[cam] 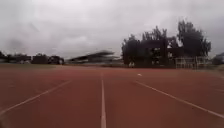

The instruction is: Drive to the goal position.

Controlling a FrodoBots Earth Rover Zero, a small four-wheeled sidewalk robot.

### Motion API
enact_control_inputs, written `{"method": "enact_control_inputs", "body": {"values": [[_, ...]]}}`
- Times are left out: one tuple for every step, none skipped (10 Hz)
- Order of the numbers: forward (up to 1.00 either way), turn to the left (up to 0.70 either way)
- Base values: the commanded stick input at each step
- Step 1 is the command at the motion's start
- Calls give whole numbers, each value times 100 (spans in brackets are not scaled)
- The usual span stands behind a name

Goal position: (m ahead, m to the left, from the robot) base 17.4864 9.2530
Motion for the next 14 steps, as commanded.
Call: {"method": "enact_control_inputs", "body": {"values": [[70, 0], [70, 0], [70, 0], [70, 0], [70, 0], [70, 0], [70, 0], [70, 0], [70, 0], [70, 0], [70, 0], [70, 0], [70, 0], [70, 0]]}}
